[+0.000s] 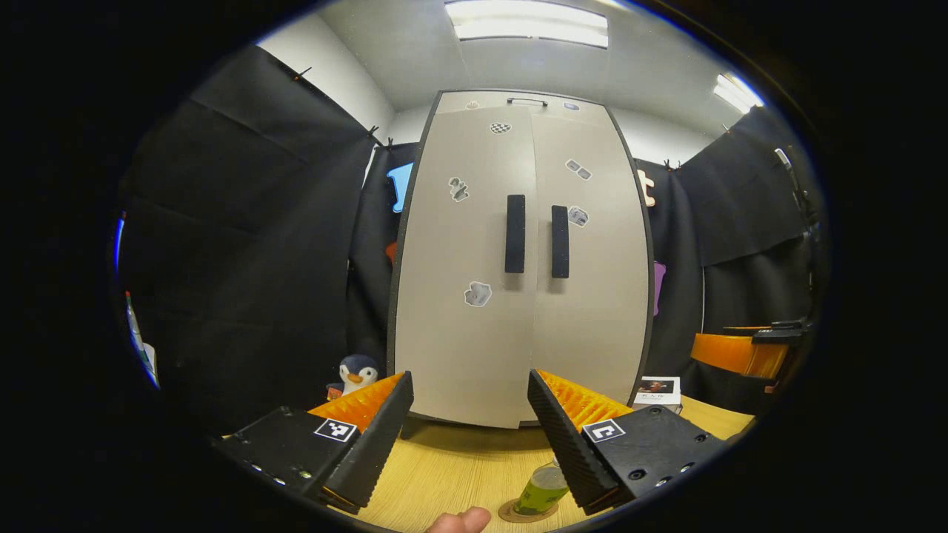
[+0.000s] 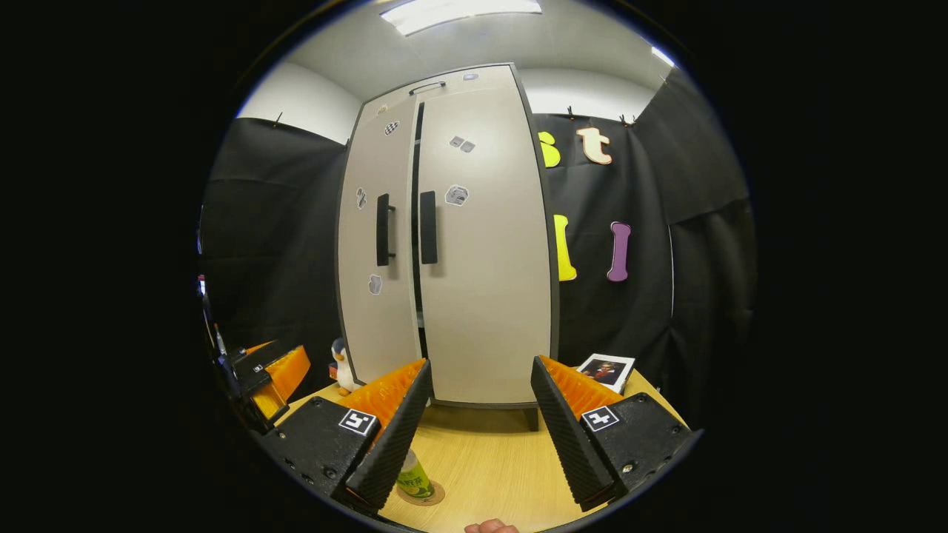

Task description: Grasp the bottle in the cabinet with the left hand and place it on the coaster, then close the right door with the right hand and the left door with the left hand.

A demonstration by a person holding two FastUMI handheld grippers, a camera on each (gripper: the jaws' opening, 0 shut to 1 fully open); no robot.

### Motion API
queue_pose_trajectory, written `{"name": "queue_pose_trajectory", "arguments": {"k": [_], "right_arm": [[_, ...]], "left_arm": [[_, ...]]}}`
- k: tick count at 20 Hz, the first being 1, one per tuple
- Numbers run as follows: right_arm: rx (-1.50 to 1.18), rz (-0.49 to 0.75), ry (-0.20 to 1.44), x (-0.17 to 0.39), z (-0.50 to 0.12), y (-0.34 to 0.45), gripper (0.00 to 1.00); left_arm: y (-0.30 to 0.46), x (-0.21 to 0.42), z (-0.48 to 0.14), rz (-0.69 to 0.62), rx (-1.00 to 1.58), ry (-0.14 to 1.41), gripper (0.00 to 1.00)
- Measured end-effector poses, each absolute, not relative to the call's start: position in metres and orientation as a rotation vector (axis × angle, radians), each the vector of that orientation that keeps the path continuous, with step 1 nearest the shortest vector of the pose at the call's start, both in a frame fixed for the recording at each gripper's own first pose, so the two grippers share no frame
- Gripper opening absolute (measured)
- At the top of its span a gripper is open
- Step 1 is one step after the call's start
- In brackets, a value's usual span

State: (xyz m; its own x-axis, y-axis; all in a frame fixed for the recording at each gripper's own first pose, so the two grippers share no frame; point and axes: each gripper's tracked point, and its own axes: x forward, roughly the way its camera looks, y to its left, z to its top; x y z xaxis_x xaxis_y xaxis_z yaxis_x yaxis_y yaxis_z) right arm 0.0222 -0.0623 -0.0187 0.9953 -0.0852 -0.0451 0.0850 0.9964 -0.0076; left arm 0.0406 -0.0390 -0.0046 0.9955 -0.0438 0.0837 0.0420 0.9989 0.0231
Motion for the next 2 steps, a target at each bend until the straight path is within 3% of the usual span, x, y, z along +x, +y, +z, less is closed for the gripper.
{"name": "queue_pose_trajectory", "arguments": {"k": [2], "right_arm": [[-0.008,-0.089,0.047,0.0237,-0.0192,-0.0636,0.83]], "left_arm": [[-0.038,0.042,-0.0057,-0.047,0.02,-0.082,0.95]]}}
